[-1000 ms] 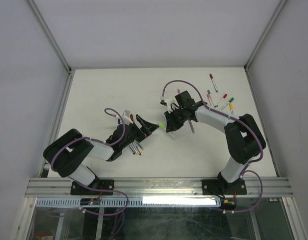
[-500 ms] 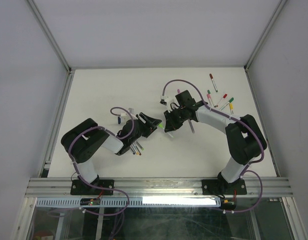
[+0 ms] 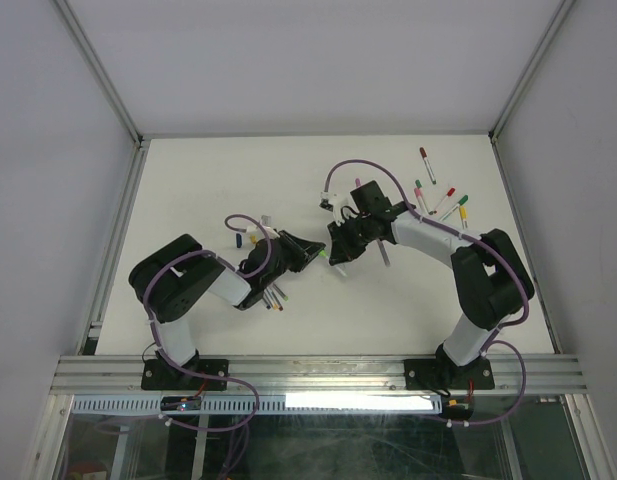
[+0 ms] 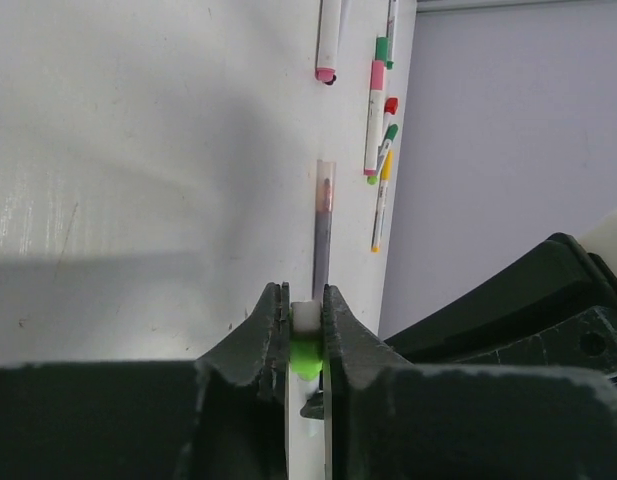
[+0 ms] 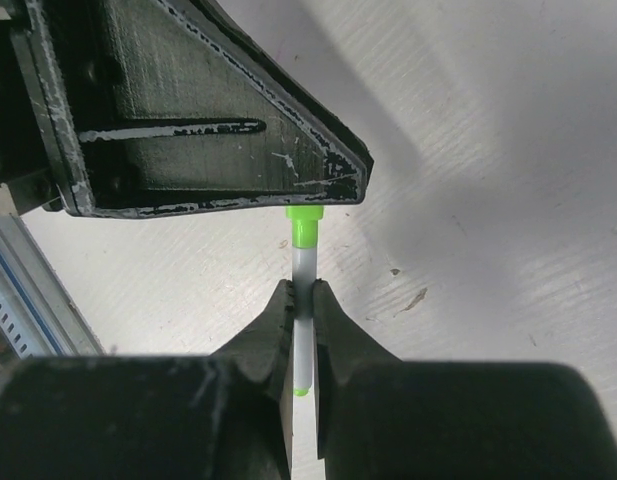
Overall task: Open the pen caps
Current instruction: Pick up the pen from the center of the board, then open the pen cap from the pen.
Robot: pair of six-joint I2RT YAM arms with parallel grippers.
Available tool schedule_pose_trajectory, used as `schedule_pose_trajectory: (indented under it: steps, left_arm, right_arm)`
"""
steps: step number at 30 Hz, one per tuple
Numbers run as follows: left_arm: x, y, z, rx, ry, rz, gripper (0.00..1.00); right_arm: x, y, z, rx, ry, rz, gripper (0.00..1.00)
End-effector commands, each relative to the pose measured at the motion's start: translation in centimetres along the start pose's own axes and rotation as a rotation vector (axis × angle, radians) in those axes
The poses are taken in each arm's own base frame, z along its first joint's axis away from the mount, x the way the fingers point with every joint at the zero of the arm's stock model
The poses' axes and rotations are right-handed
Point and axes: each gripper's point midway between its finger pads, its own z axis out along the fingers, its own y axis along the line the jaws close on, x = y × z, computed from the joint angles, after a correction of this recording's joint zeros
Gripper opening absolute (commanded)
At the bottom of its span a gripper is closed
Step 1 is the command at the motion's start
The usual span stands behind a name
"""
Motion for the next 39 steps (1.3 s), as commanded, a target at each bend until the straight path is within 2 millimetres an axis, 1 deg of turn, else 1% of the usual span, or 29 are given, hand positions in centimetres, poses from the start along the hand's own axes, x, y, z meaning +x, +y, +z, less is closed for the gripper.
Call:
schedule_pose_trajectory:
  steps: [1, 6, 7, 8, 10, 11, 12, 14, 17, 20, 21, 24, 26, 28, 29, 31, 33, 34, 35, 38, 39]
  left_arm:
    - [0.4, -3.8, -0.2, 0.119, 0.020, -0.025, 0.00]
    - [0.3, -4.6, -0.6, 0.153, 0.020, 0.016, 0.00]
    - [0.4, -4.9, -0.8, 0.167, 0.020, 0.037, 0.00]
    - [0.3, -5.3, -1.0, 0.184, 0.019, 0.059, 0.00]
    - [0.3, -6.0, -1.6, 0.222, 0.021, 0.106, 0.00]
    - [0.5, -6.4, -2.0, 0.246, 0.025, 0.136, 0.00]
    - [0.6, -6.8, -2.3, 0.268, 0.032, 0.165, 0.00]
    - [0.7, -7.6, -3.1, 0.314, 0.033, 0.209, 0.00]
    - [0.7, -8.2, -4.1, 0.365, 0.021, 0.252, 0.00]
    - [0.6, -8.8, -4.7, 0.398, 0.012, 0.269, 0.00]
    - [0.6, -9.0, -4.8, 0.407, 0.012, 0.273, 0.00]
    - [0.5, -9.2, -4.9, 0.415, 0.004, 0.282, 0.00]
    - [-0.2, -9.3, -5.1, 0.412, -0.032, 0.292, 0.00]
    - [-1.5, -9.5, -5.1, 0.398, -0.100, 0.315, 0.00]
    - [-2.2, -9.6, -5.2, 0.387, -0.133, 0.328, 0.00]
    - [-4.0, -9.9, -5.1, 0.364, -0.197, 0.341, 0.00]
    - [-6.2, -10.4, -5.0, 0.342, -0.260, 0.338, 0.00]
    - [-7.6, -10.8, -4.9, 0.334, -0.291, 0.333, 0.00]
    - [-9.6, -10.9, -4.9, 0.319, -0.336, 0.328, 0.00]
    - [-14.5, -11.2, -5.0, 0.284, -0.435, 0.304, 0.00]
    - [-15.7, -11.5, -5.2, 0.285, -0.458, 0.297, 0.00]
  right_arm:
    - [-1.3, 0.6, -0.5, -0.014, -0.049, -0.039, 0.00]
    - [-1.4, 1.3, -0.8, -0.055, -0.052, -0.050, 0.01]
    - [-1.4, 1.5, -1.0, -0.077, -0.055, -0.048, 0.14]
    - [-1.4, 1.7, -1.2, -0.101, -0.058, -0.046, 0.23]
    - [-1.4, 2.1, -1.7, -0.146, -0.069, -0.039, 0.38]
    - [-1.4, 2.3, -1.9, -0.169, -0.076, -0.038, 0.43]
    - [-1.4, 2.8, -2.1, -0.201, -0.081, -0.041, 0.47]
    - [-1.3, 3.4, -2.3, -0.245, -0.083, -0.043, 0.51]
    - [-1.1, 4.2, -2.4, -0.296, -0.078, -0.038, 0.52]
    - [-1.1, 4.5, -2.3, -0.320, -0.073, -0.023, 0.49]
    - [-1.1, 4.7, -2.3, -0.332, -0.072, -0.019, 0.44]
    - [-1.1, 5.0, -2.2, -0.349, -0.069, -0.007, 0.24]
    - [-1.1, 5.1, -2.2, -0.351, -0.066, -0.005, 0.15]
    - [-1.0, 5.1, -2.2, -0.352, -0.060, 0.000, 0.03]
    - [-1.0, 5.1, -2.1, -0.353, -0.055, 0.004, 0.00]
    - [-0.9, 5.2, -2.0, -0.361, -0.047, 0.012, 0.00]
    - [-0.7, 5.5, -1.9, -0.376, -0.036, 0.017, 0.00]
    - [-0.6, 5.7, -1.7, -0.378, -0.030, 0.016, 0.00]
    - [-0.6, 5.8, -1.6, -0.377, -0.025, 0.014, 0.00]
    - [-0.4, 6.0, -1.4, -0.382, -0.014, 0.009, 0.00]
    - [-0.3, 6.1, -1.3, -0.383, -0.009, 0.007, 0.00]
